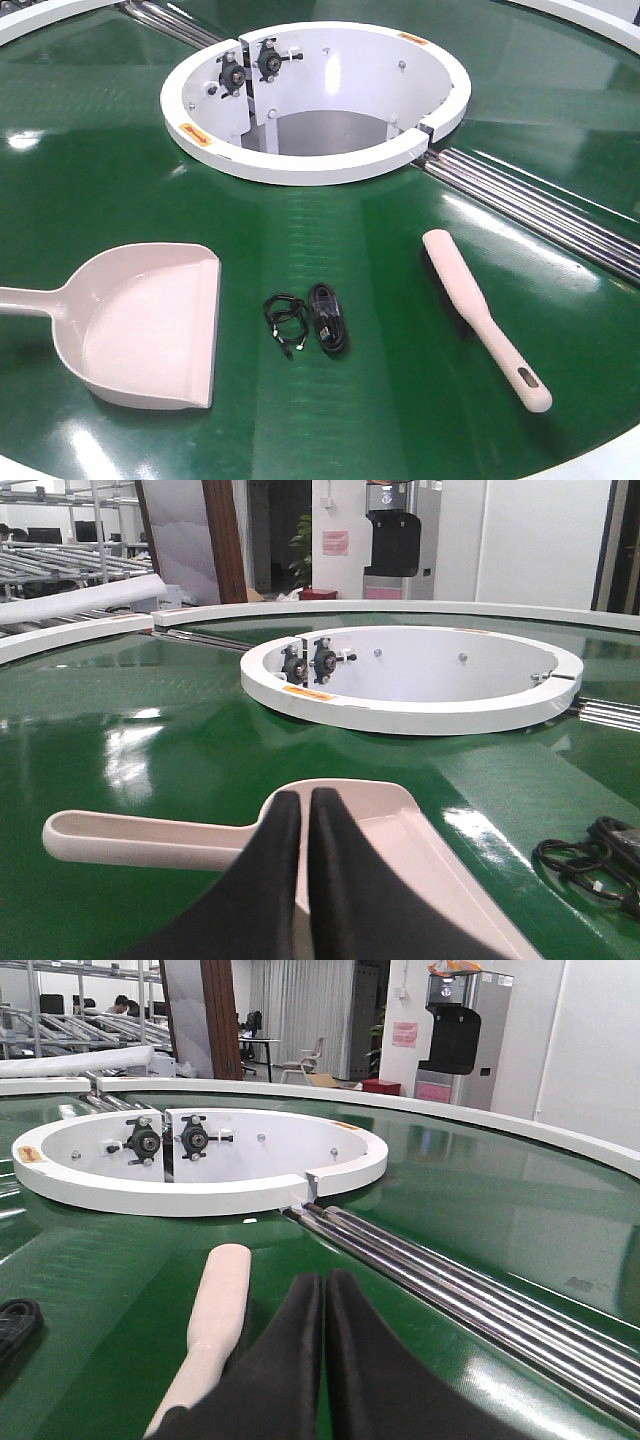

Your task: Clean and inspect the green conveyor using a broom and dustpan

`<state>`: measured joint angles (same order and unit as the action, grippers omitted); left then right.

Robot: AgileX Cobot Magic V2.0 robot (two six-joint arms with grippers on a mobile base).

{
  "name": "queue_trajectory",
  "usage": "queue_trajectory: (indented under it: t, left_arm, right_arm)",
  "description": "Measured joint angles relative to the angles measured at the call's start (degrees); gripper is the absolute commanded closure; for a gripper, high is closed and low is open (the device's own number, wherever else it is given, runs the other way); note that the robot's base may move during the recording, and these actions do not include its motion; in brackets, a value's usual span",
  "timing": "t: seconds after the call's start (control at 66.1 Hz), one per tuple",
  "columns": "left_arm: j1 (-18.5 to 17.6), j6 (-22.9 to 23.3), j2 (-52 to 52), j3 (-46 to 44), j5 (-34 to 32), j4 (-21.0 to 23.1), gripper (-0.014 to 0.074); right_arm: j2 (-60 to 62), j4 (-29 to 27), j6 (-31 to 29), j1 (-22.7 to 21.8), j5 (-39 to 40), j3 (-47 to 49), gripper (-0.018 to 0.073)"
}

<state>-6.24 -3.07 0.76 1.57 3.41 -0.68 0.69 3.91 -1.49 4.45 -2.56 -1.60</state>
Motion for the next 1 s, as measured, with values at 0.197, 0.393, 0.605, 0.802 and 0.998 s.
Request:
queue_trajectory:
  t: [0.197,0.393,0.605,0.802,0.998]
  left_arm:
    - [0.0,0.0,0.0,0.0,-0.7,0.0,0.0603]
    - [0.0,0.1,-1.6,-8.2,1.7,0.2,0.0603]
    - [0.0,0.1,-16.0,-22.2,17.7,-1.2,0.0603]
    - [0.0,0.1,-26.0,-25.9,24.9,-0.6,0.0603]
    - [0.0,0.1,-30.1,-25.9,25.1,-0.5,0.0575]
  right_arm:
    - [0.0,0.0,0.0,0.0,0.0,0.0,0.0568]
    - [0.0,0.0,0.0,0.0,0.0,0.0,0.0568]
    - [0.0,0.0,0.0,0.0,0.0,0.0,0.0568]
    - [0.0,0.0,0.0,0.0,0.0,0.0,0.0568]
    - [0.0,0.0,0.0,0.0,0.0,0.0,0.0568]
